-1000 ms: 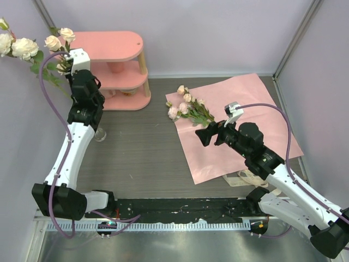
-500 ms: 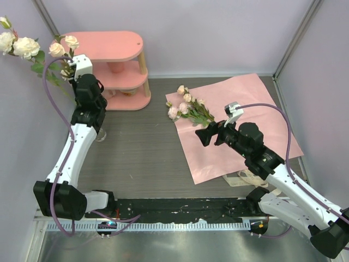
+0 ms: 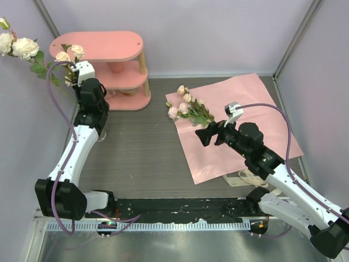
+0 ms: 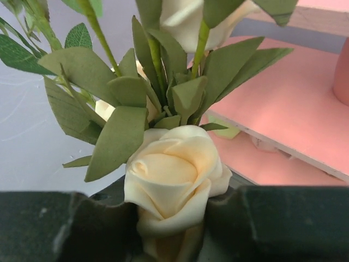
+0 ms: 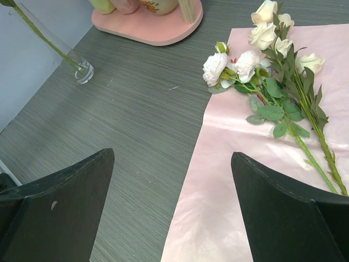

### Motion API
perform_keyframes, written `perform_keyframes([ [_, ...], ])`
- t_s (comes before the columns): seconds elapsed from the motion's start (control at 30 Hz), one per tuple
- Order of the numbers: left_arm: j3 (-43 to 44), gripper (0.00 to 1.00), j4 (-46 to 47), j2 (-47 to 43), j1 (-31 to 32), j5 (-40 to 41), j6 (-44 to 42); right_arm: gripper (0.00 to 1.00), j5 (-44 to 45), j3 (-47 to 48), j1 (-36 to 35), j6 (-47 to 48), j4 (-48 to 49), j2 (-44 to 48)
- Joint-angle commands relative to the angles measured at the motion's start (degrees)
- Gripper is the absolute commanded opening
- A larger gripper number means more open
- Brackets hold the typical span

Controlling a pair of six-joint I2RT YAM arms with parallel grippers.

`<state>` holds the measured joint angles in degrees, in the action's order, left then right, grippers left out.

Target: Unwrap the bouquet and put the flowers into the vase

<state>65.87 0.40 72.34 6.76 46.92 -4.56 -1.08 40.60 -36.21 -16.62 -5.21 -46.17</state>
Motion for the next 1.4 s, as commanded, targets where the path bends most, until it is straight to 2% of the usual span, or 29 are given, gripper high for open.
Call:
perform_keyframes([
  [0.0, -0.5, 0.3, 1.2, -1.5, -0.3, 1.0, 2.5, 0.95, 0.7, 0.2, -0.1, 0.3, 3.2, 0.4],
  [0.1, -0.3, 0.36, 0.4, -1.7, -0.2, 1.0, 2.9, 0.95, 0.7, 0.2, -0.1, 0.2, 3.1, 0.5],
  [0.2, 0.3, 0.48, -1.7, -2.5, -0.3, 0.3, 3.6, 0.95, 0.7, 0.2, -0.1, 0.2, 3.2, 0.6],
  [0.3, 0.9, 0.65, -4.6, -4.3, -0.2, -1.3, 4.1, 0.95, 0.7, 0.3, -0.1, 0.1, 3.2, 0.3],
  [0.33, 0.9, 0.79, -6.1, -5.0, -0.2, -2.0, 4.2, 0.95, 0.7, 0.4, -0.1, -0.1, 3.2, 0.2],
  [0.5, 5.2, 0.99, -16.9, -10.1, -0.3, -7.0, 12.3, 0.95, 0.2, 0.9, -0.1, -0.3, 3.0, -0.6],
  [0.67, 11.6, 1.0, -32.1, -14.2, -0.3, -12.7, 19.5, 0.95, -0.3, 1.8, -0.1, -1.0, 2.7, -2.2],
  [0.8, 12.0, 1.0, -41.7, -21.3, -0.3, -23.2, 27.7, 0.95, 2.8, 3.6, -0.1, -1.6, -0.1, -5.0],
  [0.83, 9.6, 1.0, -41.1, -24.8, -0.3, -33.3, 31.4, 0.95, 4.4, 4.3, -0.1, -2.2, -1.1, -6.0],
  [0.9, 5.3, 1.0, -35.6, -27.6, -0.2, -45.5, 35.4, 0.95, 10.1, 6.8, 0.0, -2.4, -4.4, -10.6],
  [0.93, 0.9, 1.0, -33.0, -29.5, -0.2, -57.3, 38.9, 0.95, 13.8, 8.7, 0.0, -1.9, -5.3, -12.4],
  [1.03, -5.4, 0.94, -24.3, -28.8, -0.2, -72.9, 43.9, 0.94, 18.5, 12.3, 0.4, -0.1, -10.1, -19.6],
  [1.13, -10.9, 0.88, -16.5, -27.3, 0.7, -80.0, 51.1, 0.92, 21.6, 16.9, 3.3, 1.2, -12.4, -25.9],
  [1.17, -12.2, 0.88, -14.7, -26.5, 1.5, -81.7, 53.0, 0.87, 21.6, 17.2, 4.6, 1.9, -12.3, -27.4],
  [1.23, -14.6, 0.87, -11.7, -26.3, 5.8, -81.1, 53.3, 0.82, 19.6, 17.9, 7.2, 3.0, -11.8, -31.6],
  [1.37, -15.9, 0.87, -11.1, -25.8, 15.3, -76.6, 50.6, 0.63, 17.6, 20.9, 12.7, 7.5, -12.6, -38.3],
])
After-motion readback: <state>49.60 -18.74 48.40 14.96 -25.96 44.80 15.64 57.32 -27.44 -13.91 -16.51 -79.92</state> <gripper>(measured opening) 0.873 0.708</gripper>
